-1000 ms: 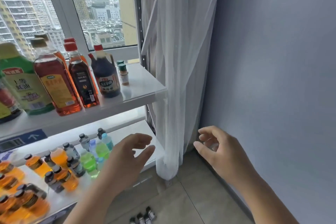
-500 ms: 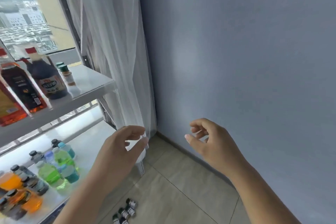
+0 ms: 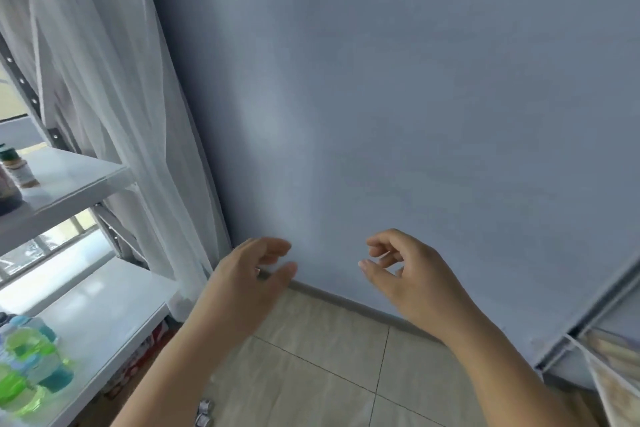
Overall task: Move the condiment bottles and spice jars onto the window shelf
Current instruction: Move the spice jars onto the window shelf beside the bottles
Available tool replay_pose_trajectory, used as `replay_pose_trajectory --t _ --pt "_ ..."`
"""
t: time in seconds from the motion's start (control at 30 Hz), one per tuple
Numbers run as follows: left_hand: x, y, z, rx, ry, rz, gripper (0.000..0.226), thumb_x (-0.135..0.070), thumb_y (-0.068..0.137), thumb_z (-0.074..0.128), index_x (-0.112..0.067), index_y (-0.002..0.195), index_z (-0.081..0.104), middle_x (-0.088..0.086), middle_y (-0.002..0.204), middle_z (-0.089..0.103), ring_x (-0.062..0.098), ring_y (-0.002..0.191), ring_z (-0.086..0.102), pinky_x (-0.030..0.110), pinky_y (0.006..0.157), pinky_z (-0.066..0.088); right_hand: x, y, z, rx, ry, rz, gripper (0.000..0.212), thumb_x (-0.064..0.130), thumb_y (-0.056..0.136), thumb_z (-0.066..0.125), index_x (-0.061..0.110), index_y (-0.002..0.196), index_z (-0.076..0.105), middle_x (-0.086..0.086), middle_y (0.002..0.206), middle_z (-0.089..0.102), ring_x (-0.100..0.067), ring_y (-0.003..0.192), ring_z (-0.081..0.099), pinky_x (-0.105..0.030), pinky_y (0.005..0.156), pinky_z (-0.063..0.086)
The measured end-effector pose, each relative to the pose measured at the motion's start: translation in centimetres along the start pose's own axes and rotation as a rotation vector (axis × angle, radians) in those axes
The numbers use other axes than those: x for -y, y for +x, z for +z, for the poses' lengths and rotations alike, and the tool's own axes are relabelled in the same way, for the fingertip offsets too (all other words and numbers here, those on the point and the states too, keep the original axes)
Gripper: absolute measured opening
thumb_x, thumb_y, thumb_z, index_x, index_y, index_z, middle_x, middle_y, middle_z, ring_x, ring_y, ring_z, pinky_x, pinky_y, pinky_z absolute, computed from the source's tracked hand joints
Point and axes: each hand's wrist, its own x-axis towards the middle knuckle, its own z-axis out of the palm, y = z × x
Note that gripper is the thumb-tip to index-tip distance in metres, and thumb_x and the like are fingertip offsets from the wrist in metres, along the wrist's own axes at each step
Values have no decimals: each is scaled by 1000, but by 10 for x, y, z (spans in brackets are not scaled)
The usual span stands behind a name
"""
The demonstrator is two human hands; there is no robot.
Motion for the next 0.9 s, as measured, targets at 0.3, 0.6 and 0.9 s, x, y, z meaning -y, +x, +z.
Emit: replay_pose_trajectory --t 0.3,0.6,0.9 --pt "-103 -37 95 80 5 141 24 -44 93 67 -43 117 66 -31 110 66 -15 103 60 5 82 44 -84 -76 -113 -71 -17 56 28 54 89 65 43 115 59 26 108 62 4 102 61 -32 86 57" --pt "-243 -82 235 170 -54 237 26 -45 94 66 -38 119 66 -29 112 66 -14 105 60 4 80 43 -190 -159 -259 -103 -71 132 29 53 89 65 42 115 60 26 107 64 5 100 61 -31 88 56" --pt "-333 -84 331 310 -107 293 24 -43 94 66 -37 117 68 -28 111 68 -13 105 61 4 80 45 -270 -199 -344 -176 -71 240 32 54 90 64 44 120 59 29 108 63 8 101 60 -28 87 55"
